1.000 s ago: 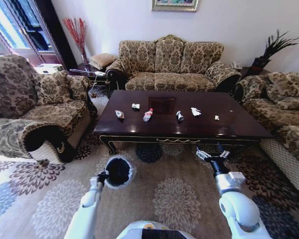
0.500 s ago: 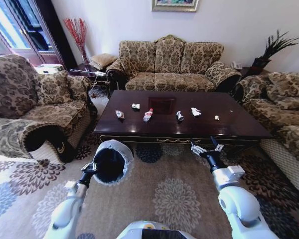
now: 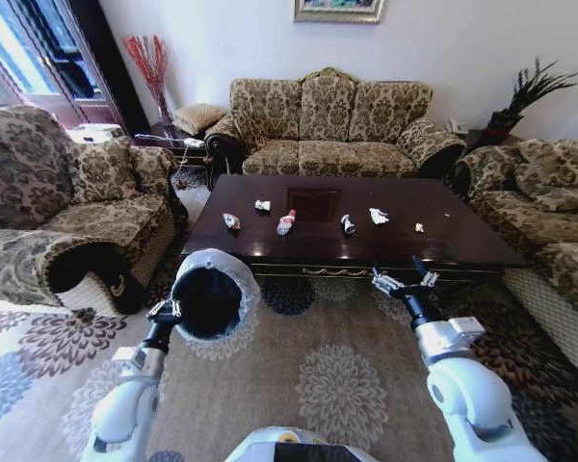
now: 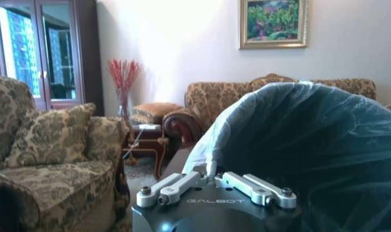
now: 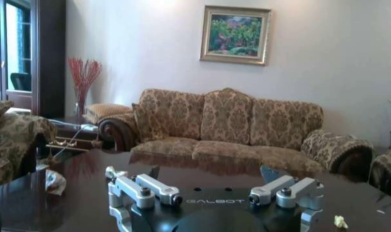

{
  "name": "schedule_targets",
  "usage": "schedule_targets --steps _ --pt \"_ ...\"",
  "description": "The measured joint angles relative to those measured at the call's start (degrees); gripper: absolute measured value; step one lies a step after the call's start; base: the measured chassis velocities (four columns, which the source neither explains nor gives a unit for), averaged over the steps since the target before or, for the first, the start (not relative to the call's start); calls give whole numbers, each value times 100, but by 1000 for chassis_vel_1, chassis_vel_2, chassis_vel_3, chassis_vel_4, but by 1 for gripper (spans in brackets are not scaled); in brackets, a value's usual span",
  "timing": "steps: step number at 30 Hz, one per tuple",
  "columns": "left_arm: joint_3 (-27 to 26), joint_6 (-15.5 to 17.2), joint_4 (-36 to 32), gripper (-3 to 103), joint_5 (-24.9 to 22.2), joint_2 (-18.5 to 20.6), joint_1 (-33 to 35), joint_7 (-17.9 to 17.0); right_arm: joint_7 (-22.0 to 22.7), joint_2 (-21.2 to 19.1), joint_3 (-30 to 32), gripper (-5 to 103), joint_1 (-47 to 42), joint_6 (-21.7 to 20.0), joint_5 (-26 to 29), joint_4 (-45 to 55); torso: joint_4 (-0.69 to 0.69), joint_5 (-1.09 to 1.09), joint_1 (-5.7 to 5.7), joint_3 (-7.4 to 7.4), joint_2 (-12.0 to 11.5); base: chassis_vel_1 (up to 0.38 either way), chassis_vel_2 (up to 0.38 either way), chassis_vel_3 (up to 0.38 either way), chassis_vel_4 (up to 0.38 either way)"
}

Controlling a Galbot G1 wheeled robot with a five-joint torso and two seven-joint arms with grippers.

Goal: Move to the front of the table and place the trash on the table into the trash bin.

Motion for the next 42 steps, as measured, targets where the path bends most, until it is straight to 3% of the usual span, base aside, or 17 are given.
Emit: schedule_targets --steps 11,25,29,31,35,39,42 --pt "11 -57 -31 0 131 11 -80 2 -89 77 62 100 -128 14 -360 -118 0 0 3 1 -1 -21 76 70 -22" --pt "-7 -63 122 0 190 37 -118 54 -150 -16 15 100 11 2 -398 -313 0 0 0 0 0 67 79 83 70" --pt "14 -82 128 0 193 38 -135 71 -340 -16 7 100 25 19 -409 -413 1 0 0 0 0 100 140 131 114" --pt "57 -149 107 0 206 33 -138 68 -757 -15 36 100 23 216 -408 -648 4 0 0 0 0 116 144 139 109" --pt "96 -147 -15 0 217 40 -138 69 -865 -19 37 100 29 310 -374 -719 4 -1 1 1 0 91 120 105 82" --pt "115 161 -369 0 209 129 -165 78 -790 -35 30 100 77 307 -344 -674 1 1 0 0 0 3 27 36 9" --pt "131 746 -817 0 211 260 -166 73 -637 -102 4 100 119 138 -259 -453 -1 1 0 -1 1 -25 15 16 -25"
